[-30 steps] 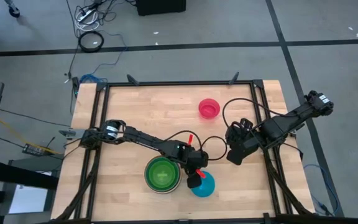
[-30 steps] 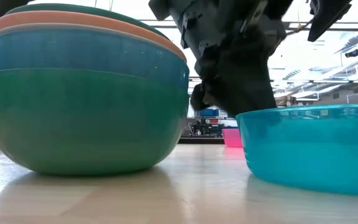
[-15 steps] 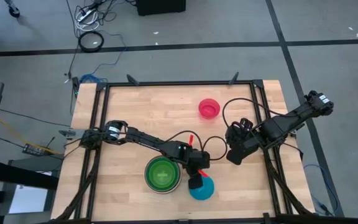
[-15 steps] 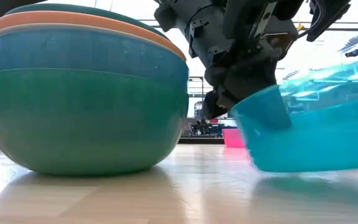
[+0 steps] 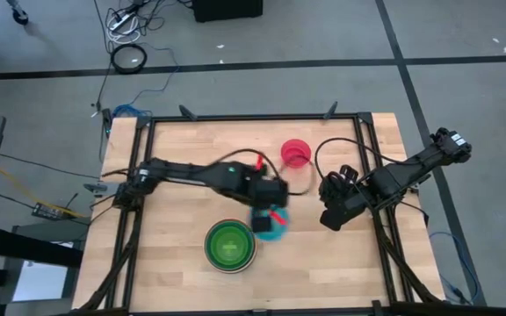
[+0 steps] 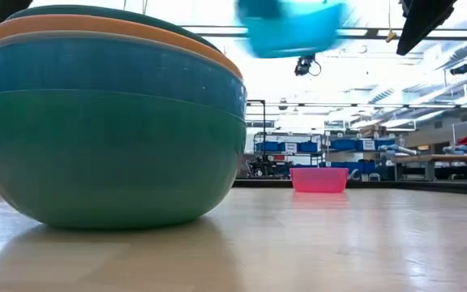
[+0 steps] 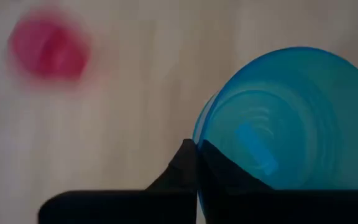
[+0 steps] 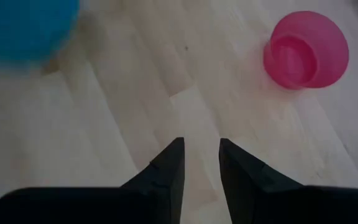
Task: Nest bowls inside each other
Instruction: Stack the blue bowl on top of the green bowl
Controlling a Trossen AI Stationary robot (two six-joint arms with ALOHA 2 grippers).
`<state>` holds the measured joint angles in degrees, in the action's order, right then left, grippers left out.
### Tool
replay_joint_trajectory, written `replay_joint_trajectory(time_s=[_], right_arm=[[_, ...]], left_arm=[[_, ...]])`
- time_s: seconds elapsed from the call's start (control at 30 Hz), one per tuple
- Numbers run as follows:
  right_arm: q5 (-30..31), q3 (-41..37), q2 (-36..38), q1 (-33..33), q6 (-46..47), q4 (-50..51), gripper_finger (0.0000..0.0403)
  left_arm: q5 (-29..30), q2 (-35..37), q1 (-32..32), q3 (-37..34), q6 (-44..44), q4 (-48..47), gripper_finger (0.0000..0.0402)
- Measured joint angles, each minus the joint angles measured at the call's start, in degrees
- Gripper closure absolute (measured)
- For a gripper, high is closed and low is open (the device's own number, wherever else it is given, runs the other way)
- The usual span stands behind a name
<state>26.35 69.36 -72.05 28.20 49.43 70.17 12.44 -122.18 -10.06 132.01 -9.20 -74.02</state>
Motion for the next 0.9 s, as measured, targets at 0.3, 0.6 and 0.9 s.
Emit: replay_joint_trajectory(time_s=[0.3,0.6,0.9], right_arm=[[1.2,-2.04,0.0,1.07,0.99,-2.88,0.0316],[0.85,-4.08,-0.02,1.47,-0.02,-7.13,0.0316],[0.18,-4.22,-0.02,1.06,-0.06,-8.21,0.0316]], left_arm=[[-7.61,8.56,-5.57,-6.04,-6.99,-15.56,0.0398],[-11.86,19.12,-9.7,-30.95,-15.45,-4.72,0.0398],[-12.23,21.1,-8.82,-41.9,-16.68,15.12,0.0394]])
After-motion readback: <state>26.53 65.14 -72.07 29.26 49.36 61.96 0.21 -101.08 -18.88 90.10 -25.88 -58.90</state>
